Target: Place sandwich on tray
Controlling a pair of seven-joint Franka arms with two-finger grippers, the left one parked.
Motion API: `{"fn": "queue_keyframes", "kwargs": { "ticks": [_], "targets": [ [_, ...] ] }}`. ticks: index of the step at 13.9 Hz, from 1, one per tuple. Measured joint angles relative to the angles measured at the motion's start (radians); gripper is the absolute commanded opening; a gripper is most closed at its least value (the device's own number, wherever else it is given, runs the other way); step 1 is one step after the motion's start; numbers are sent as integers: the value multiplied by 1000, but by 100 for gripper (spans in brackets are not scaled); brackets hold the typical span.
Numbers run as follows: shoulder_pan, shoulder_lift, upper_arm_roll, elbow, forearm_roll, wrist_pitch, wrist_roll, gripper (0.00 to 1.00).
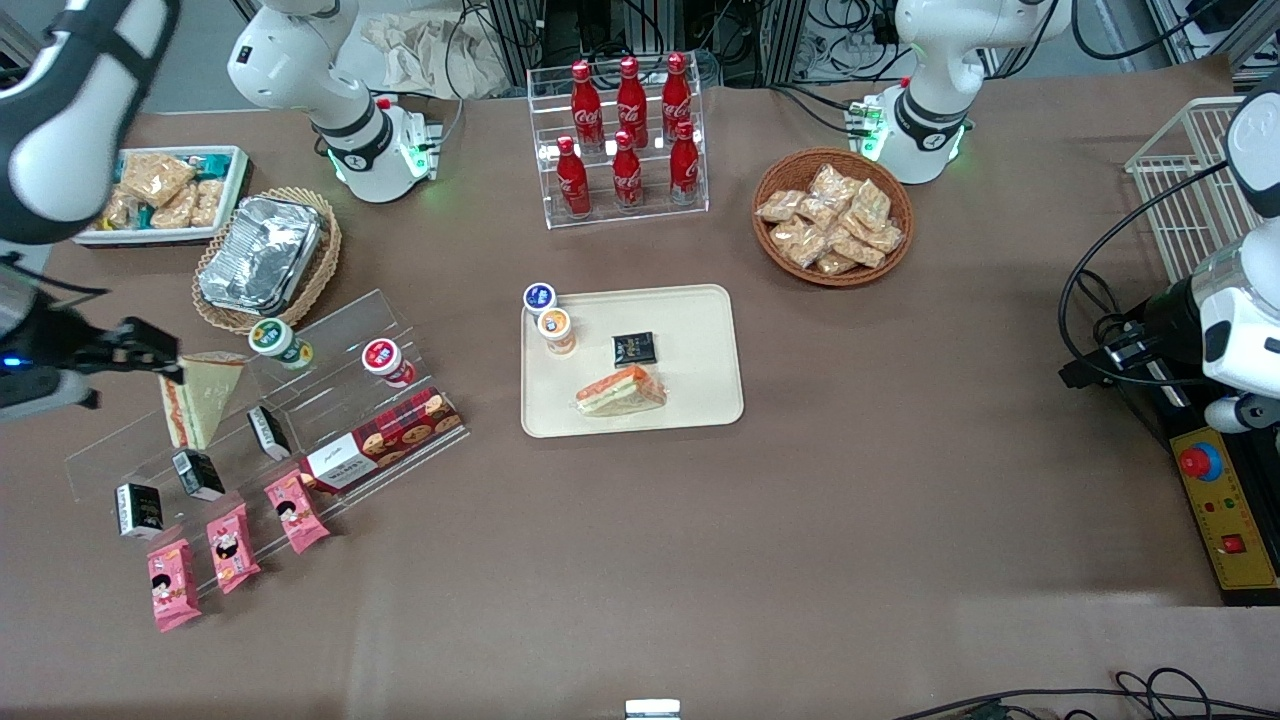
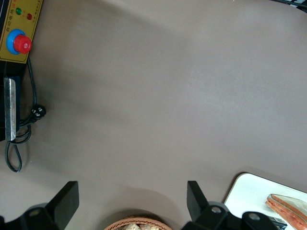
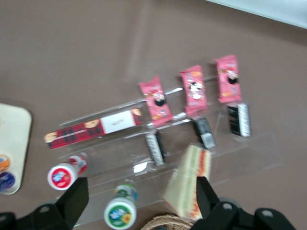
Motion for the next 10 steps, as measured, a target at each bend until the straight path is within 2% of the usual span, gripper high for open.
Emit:
{"fn": "queue_keyframes", "kwargs": {
  "ticks": [4,10],
  "targets": [
    [-125,-4,29,48,0,-56,3,100],
    [-194,-5,53,130,9,-192,116,100]
  ]
}}
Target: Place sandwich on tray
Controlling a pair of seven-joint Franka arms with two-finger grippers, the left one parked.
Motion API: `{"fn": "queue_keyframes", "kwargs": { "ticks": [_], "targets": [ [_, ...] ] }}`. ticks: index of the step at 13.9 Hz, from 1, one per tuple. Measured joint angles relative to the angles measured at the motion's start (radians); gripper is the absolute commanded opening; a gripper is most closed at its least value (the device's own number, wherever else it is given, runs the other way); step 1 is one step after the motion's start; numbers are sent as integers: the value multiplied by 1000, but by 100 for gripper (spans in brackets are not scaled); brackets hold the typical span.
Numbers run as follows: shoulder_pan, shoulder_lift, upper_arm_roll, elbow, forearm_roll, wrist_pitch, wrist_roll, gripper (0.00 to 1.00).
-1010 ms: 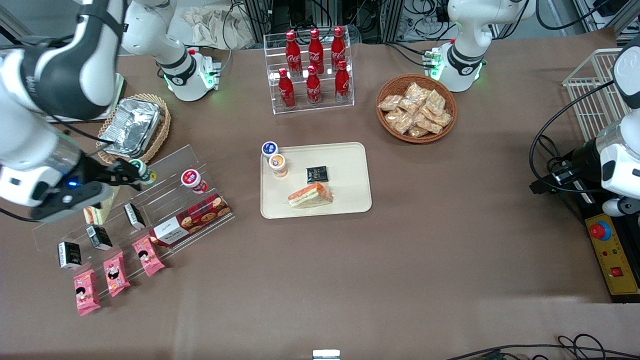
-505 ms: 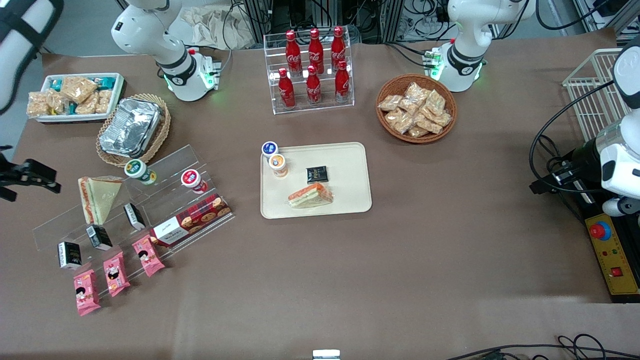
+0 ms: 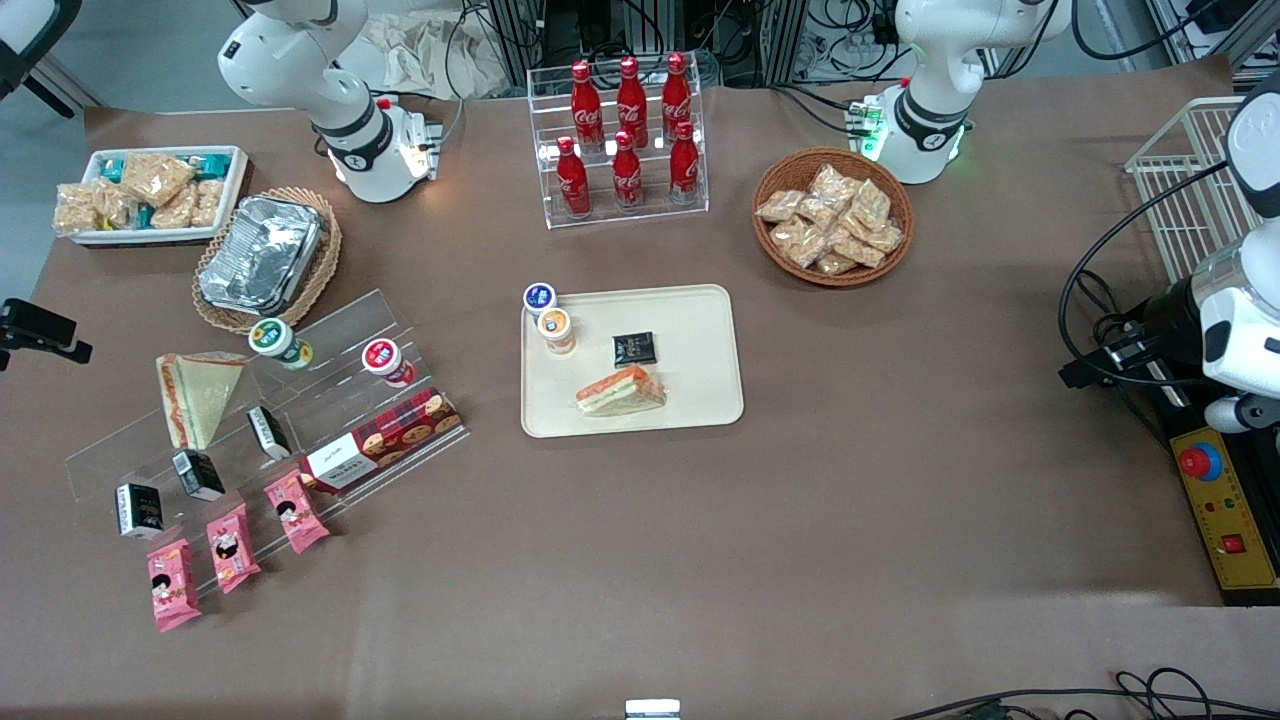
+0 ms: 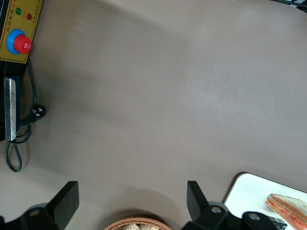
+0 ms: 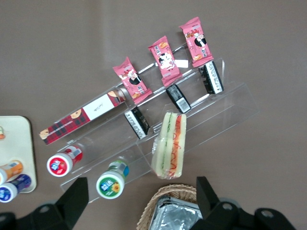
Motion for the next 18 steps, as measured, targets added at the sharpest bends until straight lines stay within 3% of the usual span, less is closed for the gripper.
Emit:
{"fn": "queue_keyframes", "kwargs": {
  "ticks": [7,10,12,16,18],
  "targets": [
    [-101,-15,196,132,-2,-140,208,100],
    [-112,-55,308,138,-91,-151,234,100],
    [-163,-97,439,140,-169,-152,268,100],
    [-369,-220,795,128,-343,-154,374,100],
    [-479,-274,946,109,-372,-153,410,100]
  ]
}}
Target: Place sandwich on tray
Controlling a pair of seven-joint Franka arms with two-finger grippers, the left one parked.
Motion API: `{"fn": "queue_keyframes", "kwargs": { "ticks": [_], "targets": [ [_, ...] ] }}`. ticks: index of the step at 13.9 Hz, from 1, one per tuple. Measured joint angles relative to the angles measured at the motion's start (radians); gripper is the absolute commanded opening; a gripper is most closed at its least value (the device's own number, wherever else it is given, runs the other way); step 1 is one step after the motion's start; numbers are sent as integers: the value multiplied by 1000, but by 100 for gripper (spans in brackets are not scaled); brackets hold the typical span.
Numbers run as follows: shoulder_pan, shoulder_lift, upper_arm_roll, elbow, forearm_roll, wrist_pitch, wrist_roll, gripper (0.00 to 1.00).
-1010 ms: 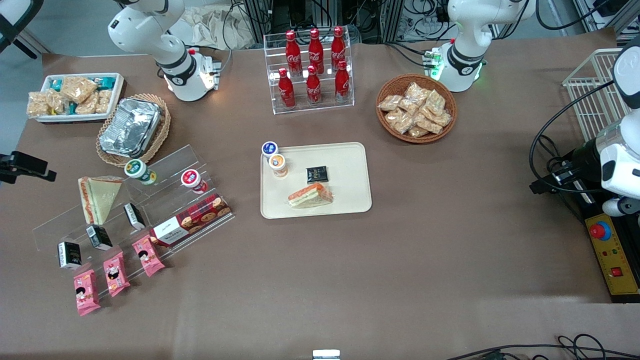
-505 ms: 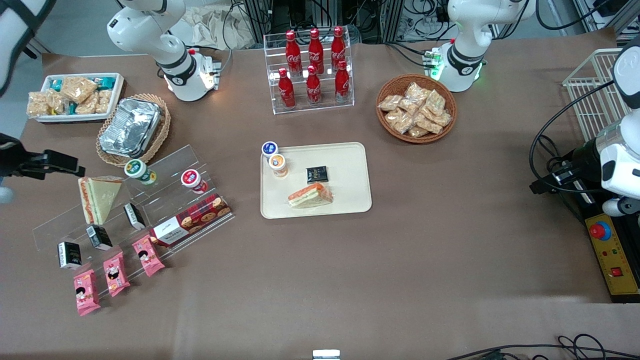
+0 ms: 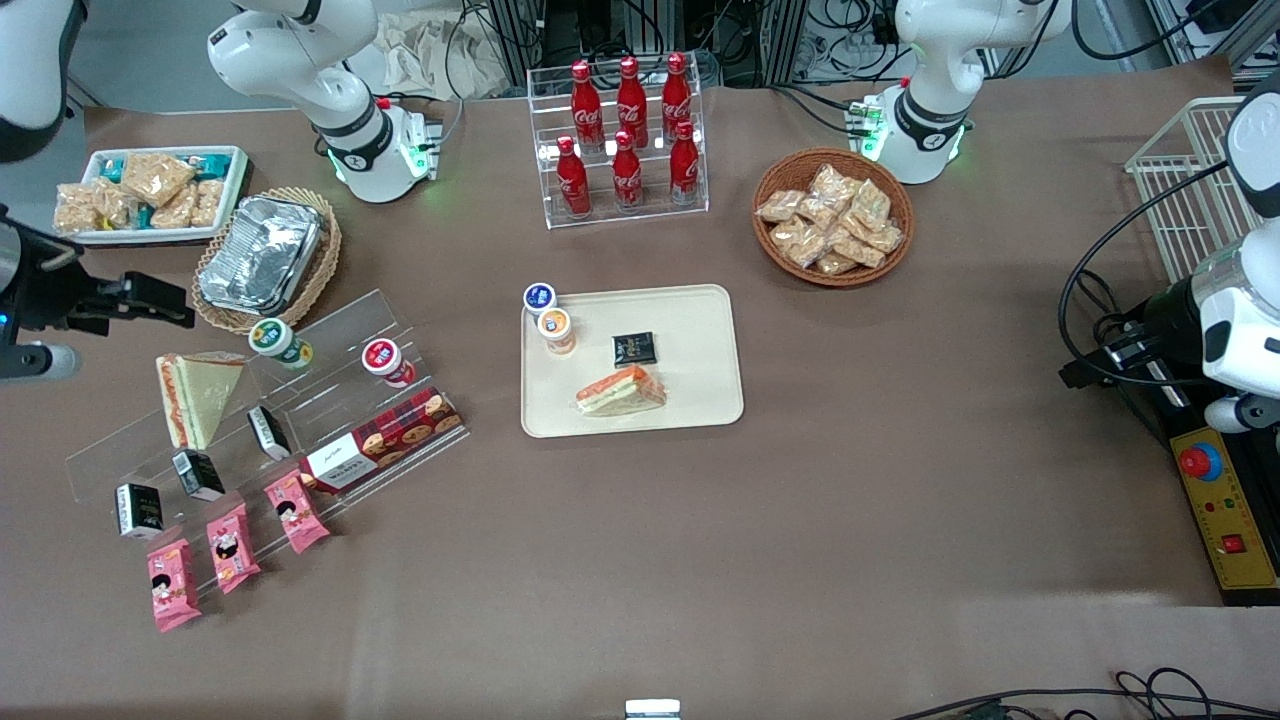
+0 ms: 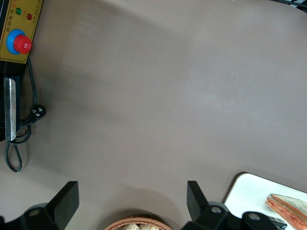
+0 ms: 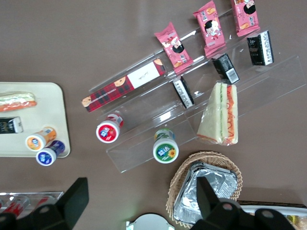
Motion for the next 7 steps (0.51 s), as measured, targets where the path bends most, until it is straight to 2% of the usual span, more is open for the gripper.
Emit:
{"fn": "queue_keyframes", "kwargs": {
  "ticks": [3,7],
  "targets": [
    [-184,-56,177,-48,-4,21,23,100],
    [-318,-96,329,-87,-33,31,56,100]
  ]
}}
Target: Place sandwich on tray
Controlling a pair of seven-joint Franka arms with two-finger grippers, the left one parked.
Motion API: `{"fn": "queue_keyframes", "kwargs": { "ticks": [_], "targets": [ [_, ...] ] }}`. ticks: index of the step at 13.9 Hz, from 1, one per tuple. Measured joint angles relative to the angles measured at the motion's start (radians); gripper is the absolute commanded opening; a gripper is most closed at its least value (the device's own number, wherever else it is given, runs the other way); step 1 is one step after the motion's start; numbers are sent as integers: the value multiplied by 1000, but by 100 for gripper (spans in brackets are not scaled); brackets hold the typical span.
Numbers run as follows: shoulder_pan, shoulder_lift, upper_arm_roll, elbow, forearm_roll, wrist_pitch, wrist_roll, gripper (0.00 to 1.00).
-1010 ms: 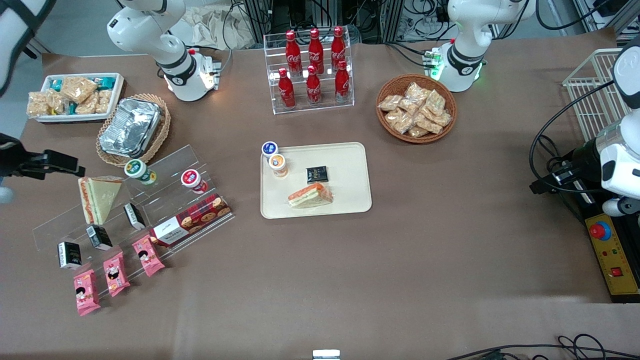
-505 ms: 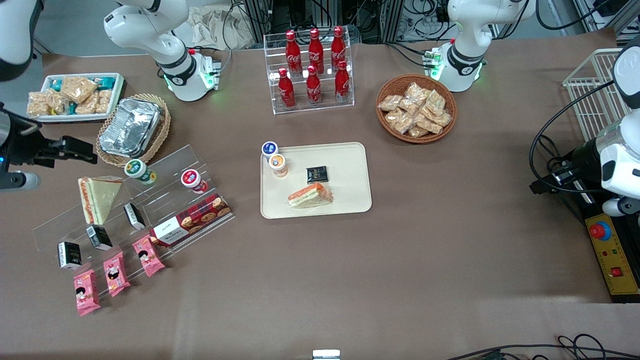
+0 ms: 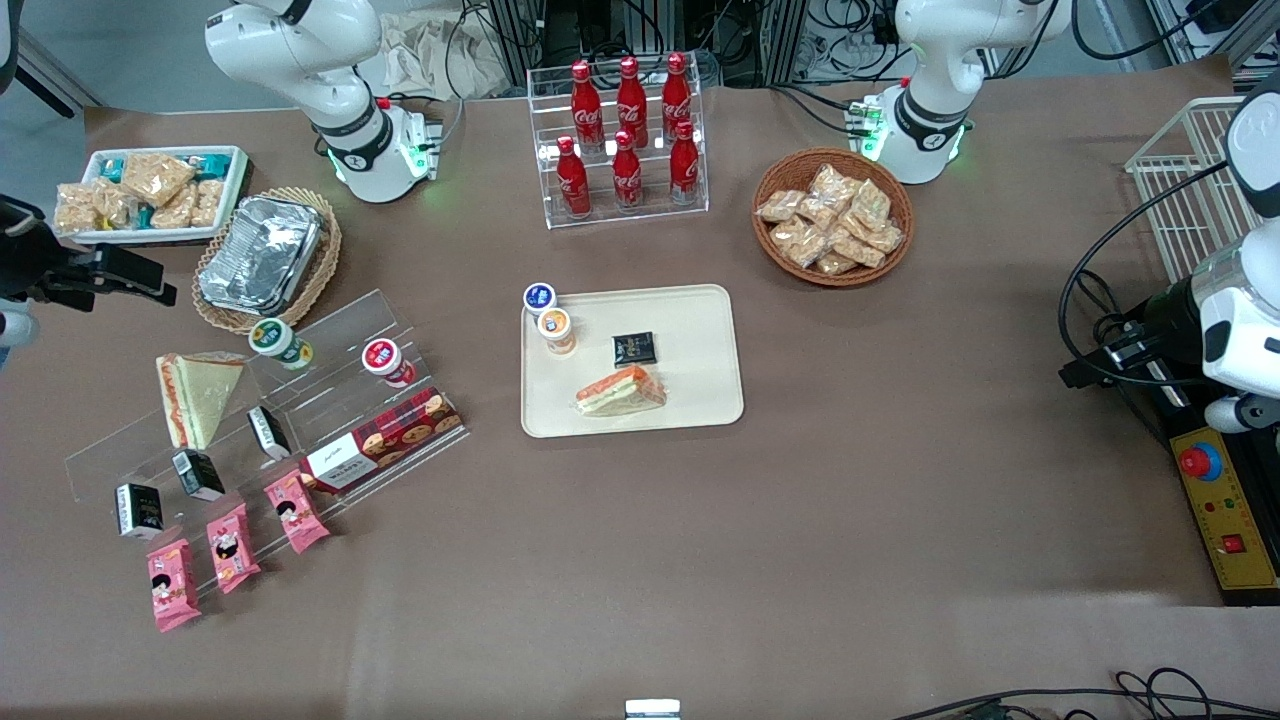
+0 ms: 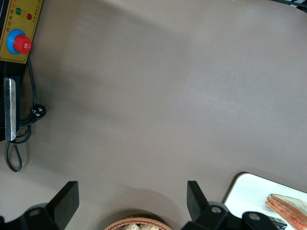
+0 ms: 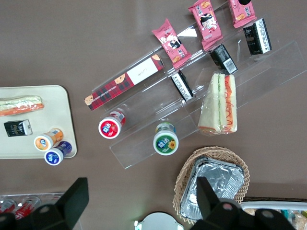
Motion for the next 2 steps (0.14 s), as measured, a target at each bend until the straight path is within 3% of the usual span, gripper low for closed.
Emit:
{"fn": "queue_keyframes", "kwargs": {
  "ticks": [2],
  "targets": [
    [-11,-4,21,-1,-4,1,9,100]
  ]
}}
